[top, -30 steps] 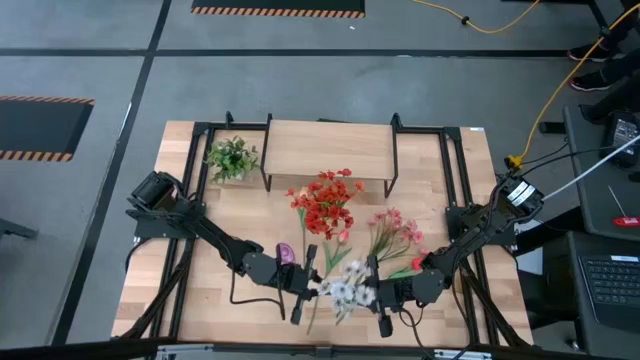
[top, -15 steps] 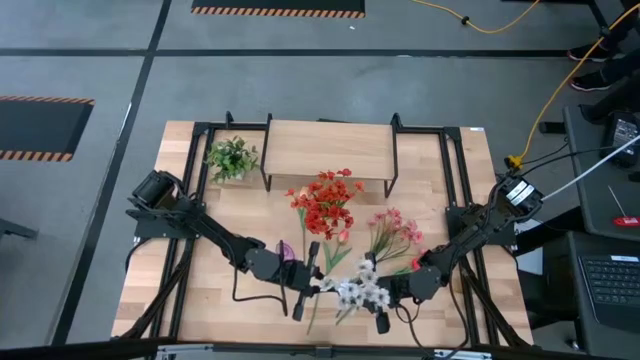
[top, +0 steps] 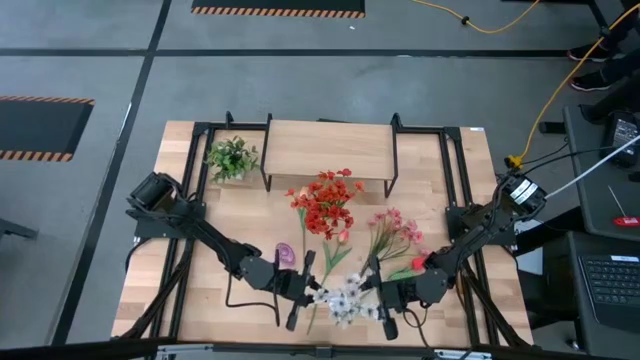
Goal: Pick and place flowers into a vace then onto a shelf
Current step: Put the white flowers into the transparent vase
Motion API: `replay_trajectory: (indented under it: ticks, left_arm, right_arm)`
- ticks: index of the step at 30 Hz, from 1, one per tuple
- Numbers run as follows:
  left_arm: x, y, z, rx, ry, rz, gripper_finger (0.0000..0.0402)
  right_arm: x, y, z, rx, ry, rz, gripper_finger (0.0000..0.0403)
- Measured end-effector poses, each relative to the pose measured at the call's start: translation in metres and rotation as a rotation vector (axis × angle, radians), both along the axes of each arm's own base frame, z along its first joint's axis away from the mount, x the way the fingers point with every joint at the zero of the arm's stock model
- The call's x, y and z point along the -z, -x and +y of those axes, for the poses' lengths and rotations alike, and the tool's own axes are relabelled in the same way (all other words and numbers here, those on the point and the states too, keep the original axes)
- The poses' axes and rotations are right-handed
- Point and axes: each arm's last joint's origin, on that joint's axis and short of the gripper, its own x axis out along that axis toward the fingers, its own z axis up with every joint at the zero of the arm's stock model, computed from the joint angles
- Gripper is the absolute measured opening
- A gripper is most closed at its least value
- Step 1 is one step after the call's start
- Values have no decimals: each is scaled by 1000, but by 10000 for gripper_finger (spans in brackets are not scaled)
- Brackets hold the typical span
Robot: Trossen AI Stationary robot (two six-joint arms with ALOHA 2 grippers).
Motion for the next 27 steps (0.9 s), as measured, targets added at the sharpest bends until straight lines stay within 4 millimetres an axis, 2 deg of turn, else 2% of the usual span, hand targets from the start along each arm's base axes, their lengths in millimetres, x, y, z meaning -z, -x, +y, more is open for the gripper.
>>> replay_trajectory:
  ticks: [4, 14, 27]
  left_arm:
    - [-2, 1, -1, 4, 12, -19, 6]
    - [-6, -8, 13, 8, 51, -42, 6]
    - [-6, -17, 30, -37, 56, -41, 6]
  right_arm:
    - [1, -3, -4, 14, 3, 5, 147]
    - [2, -14, -17, 60, -11, 22, 147]
    - [0, -15, -18, 26, 19, -6, 147]
